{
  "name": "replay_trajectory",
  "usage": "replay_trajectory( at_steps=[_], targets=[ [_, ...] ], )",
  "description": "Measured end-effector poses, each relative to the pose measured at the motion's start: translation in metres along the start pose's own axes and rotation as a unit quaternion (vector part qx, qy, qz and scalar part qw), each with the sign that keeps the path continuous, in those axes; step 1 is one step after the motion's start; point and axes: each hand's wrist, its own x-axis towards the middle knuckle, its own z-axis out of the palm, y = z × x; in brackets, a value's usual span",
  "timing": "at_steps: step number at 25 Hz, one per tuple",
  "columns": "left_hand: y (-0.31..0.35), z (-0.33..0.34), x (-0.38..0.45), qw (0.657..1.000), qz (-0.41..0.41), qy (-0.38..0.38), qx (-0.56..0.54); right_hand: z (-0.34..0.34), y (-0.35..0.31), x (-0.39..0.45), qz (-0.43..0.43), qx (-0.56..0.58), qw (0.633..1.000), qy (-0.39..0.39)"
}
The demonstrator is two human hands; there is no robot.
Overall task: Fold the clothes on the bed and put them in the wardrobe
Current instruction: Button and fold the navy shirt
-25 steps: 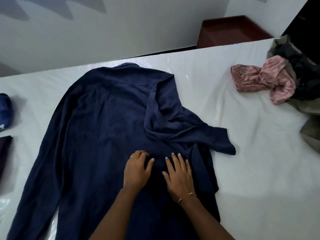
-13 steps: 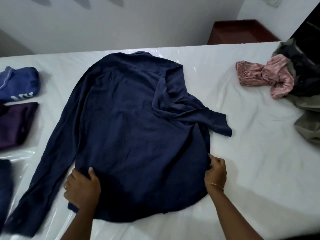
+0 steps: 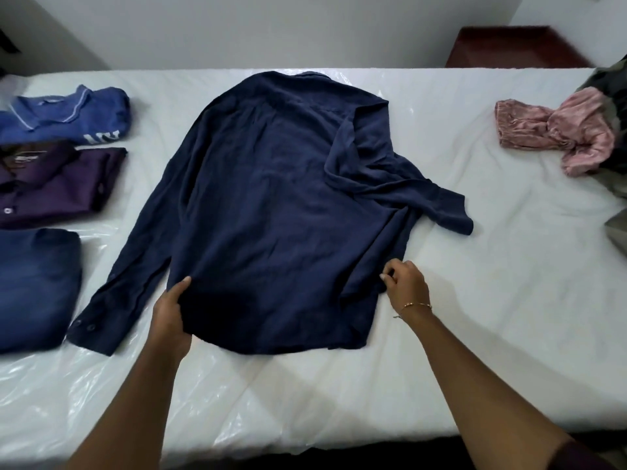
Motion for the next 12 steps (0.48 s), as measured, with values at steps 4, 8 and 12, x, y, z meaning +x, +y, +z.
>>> replay_trajectory(
  at_steps=[4, 8, 12],
  targets=[
    [0.002, -0.025, 0.011, 0.992, -0.01, 0.004, -0.124, -0.026, -0.006, 0.005, 0.253, 0.274, 0.904, 0.209],
    [-0.002, -0.045, 0.019, 0.992, 0.03, 0.085, -0.091, -0.063, 0.041, -0.027, 0.435, 0.328, 0.784, 0.298],
    [-0.014, -0.041, 0.006, 0.995, -0.009, 0.018, -0.098, -0.059, 0.048, -0.044, 0.336, 0.246, 0.874, 0.25]
  ],
)
